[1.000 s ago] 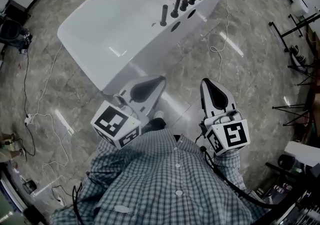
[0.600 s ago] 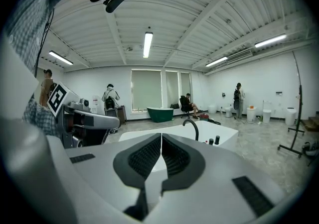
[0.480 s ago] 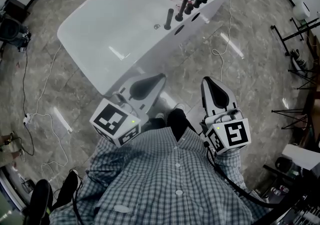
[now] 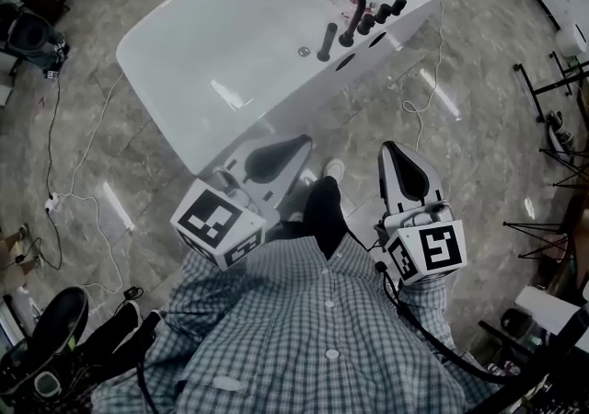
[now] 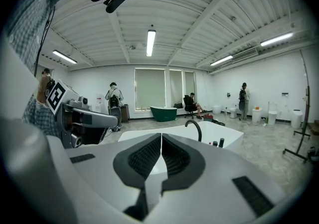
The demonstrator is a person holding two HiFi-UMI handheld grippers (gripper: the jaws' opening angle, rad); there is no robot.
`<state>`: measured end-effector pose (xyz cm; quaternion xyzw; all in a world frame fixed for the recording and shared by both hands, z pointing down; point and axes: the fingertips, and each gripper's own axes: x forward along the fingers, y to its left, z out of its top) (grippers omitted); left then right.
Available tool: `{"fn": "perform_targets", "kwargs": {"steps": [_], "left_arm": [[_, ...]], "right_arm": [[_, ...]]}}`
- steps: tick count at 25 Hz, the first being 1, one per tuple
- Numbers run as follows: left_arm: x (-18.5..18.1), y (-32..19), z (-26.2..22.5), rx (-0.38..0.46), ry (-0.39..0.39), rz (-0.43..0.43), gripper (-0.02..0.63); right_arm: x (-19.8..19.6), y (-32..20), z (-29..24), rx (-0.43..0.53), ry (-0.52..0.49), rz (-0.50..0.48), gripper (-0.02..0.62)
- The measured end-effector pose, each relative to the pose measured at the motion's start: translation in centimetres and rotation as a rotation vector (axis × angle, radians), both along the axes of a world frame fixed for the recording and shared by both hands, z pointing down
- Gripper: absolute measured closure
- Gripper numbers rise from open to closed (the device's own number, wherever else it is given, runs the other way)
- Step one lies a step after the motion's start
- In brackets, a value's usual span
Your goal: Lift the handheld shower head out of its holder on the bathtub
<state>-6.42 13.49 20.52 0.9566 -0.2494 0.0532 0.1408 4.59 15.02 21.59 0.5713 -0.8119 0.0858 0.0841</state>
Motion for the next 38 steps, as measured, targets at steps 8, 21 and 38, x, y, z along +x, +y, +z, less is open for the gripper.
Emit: {"fn": "perform_targets", "kwargs": {"steps": [8,21,38], "left_arm": [[2.0,-5.2,1.2,-0.012,-0.02,-0.028,0.597],[5.4,-19.3,0.3,-0.002,-0.022,-0.172,0.597],[9.9,-28.7,4.3,-0.026,-0.115,-0.247,0.597]], "right_arm": [[1.2,-6.1,1.2,-0.007,-0.023,-0.051,0.577],[5.9,-21.1,1.8,-0.036,0.006,-0.159,0.577],[10.3,-32.1,6.2,-0.09,0.0,-0.25,0.577]]}}
